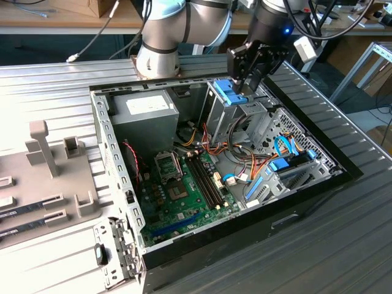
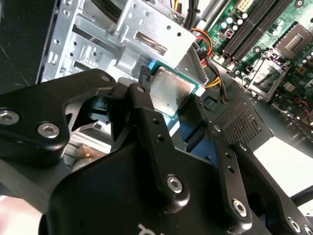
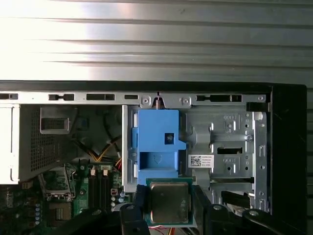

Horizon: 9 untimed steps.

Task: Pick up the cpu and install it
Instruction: 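Pick up the cpu and move it towards the insertion slot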

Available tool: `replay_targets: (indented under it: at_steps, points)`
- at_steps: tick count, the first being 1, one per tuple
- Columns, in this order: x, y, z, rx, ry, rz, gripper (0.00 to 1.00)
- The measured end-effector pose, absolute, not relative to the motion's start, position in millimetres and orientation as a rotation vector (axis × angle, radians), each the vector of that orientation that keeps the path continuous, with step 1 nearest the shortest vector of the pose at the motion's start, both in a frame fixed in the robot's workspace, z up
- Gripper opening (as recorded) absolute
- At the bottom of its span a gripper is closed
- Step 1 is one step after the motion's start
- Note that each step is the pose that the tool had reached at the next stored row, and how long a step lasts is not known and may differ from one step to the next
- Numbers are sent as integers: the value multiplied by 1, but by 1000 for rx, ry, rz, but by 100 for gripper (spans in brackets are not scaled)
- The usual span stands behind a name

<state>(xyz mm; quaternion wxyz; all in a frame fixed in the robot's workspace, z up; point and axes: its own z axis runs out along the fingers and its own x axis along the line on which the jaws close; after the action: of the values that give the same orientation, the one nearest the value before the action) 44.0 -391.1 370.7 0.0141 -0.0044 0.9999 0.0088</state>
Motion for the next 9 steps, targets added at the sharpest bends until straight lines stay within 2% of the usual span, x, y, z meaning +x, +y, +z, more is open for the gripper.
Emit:
replay_targets:
  at_steps: [9]
  points:
    - [60, -391, 364, -14, 3113, 27, 47]
